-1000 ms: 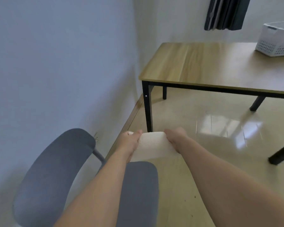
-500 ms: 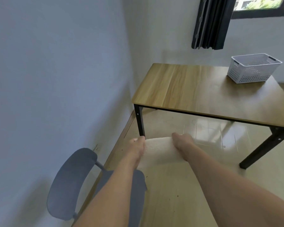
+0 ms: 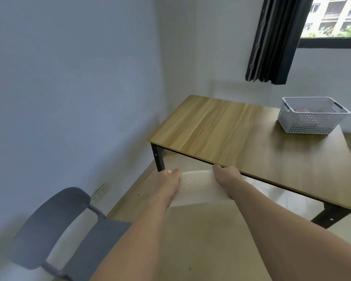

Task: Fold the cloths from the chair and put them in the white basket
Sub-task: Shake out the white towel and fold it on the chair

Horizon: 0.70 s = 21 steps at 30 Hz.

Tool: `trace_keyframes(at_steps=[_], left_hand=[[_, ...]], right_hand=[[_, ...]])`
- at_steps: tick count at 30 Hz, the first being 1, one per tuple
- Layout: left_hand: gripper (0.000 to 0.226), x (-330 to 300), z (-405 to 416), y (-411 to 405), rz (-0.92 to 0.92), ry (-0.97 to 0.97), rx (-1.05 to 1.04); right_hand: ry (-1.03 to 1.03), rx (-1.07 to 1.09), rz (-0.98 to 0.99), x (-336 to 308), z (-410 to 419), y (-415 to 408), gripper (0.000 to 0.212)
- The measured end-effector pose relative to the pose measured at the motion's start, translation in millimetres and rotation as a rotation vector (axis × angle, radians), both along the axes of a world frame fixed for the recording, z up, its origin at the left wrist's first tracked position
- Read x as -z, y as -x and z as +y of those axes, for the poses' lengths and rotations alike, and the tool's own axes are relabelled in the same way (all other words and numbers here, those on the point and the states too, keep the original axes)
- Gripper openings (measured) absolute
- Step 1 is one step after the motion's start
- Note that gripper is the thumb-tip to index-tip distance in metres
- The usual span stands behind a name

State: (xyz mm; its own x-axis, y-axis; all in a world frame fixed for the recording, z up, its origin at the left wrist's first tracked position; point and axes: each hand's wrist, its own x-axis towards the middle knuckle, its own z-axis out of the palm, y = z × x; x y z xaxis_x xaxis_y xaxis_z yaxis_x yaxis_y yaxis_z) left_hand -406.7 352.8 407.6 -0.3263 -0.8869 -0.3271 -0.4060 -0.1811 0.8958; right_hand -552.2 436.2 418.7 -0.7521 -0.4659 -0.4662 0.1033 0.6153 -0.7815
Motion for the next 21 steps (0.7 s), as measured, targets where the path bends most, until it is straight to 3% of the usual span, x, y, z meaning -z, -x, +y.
trace_keyframes(at_steps=[11, 14, 21], left_hand=[[0.034, 12.8, 83.7, 205.2, -0.015, 0.046, 0.098], [0.037, 12.1, 107.5, 273.6, 0.001, 0.082, 0.050], [0.040, 13.3, 156.0, 392.7, -0.012, 0.035, -0.051]], right_hand=[[0.002, 0.024, 0.047, 10.9, 89.2, 209.1, 0.045], [0.037, -0.026, 0.041, 11.5, 106.3, 281.9, 0.034], [-0.040, -0.110, 0.003, 8.9, 142.3, 410.3, 0.039]])
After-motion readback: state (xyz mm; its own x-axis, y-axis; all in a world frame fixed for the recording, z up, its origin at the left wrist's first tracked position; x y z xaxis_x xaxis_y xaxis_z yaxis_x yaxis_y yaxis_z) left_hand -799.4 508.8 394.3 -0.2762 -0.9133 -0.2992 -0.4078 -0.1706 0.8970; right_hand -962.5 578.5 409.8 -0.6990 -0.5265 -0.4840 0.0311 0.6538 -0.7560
